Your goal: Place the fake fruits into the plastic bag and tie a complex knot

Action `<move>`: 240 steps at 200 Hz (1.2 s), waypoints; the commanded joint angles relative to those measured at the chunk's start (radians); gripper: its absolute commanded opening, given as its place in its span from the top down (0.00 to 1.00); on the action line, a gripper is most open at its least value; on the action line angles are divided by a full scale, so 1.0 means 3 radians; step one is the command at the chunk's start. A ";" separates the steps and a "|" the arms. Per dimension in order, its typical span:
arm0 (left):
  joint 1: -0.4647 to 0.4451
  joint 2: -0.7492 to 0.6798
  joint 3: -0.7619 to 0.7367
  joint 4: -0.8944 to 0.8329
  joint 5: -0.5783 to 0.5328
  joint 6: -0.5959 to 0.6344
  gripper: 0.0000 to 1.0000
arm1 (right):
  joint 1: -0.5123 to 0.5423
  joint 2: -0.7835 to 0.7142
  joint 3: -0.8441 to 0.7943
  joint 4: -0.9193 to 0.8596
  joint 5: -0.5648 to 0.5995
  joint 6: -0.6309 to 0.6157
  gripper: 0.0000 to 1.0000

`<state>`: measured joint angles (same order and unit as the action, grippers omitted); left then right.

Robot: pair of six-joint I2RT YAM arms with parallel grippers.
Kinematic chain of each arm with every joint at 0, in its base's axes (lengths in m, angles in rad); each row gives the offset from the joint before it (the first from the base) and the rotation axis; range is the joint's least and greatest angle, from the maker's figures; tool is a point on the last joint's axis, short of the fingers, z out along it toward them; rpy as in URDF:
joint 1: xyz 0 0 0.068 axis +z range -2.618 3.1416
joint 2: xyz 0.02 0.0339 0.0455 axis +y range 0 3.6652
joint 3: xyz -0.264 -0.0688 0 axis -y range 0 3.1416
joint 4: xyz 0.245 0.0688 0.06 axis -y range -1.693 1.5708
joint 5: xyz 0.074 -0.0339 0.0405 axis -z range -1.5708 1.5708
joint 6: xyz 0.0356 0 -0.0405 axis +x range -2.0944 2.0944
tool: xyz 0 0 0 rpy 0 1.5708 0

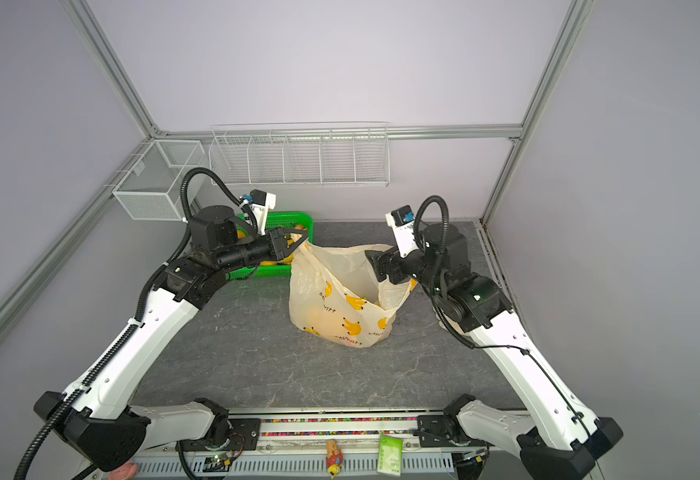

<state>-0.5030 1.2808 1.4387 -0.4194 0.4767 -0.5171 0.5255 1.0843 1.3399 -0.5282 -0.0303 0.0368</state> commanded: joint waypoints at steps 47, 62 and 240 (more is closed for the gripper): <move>0.0023 0.0095 0.0564 -0.0815 0.0622 0.0608 1.00 | 0.0240 0.0347 -0.0299 0.0863 -0.1432 -0.0478 0.07; 0.0024 0.0110 0.0670 -0.1018 0.0786 0.0823 1.00 | 0.0308 0.0588 -0.0193 0.0981 -0.1672 -0.0549 0.06; 0.0043 -0.0645 0.0019 -0.0623 0.0152 0.2984 0.15 | 0.0494 0.0997 -0.0294 0.1406 -0.1501 -0.0506 0.05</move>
<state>-0.4946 1.0740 1.4601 -0.6815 0.4984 0.2272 0.6800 1.3594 1.2461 -0.1066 -0.4610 -0.0944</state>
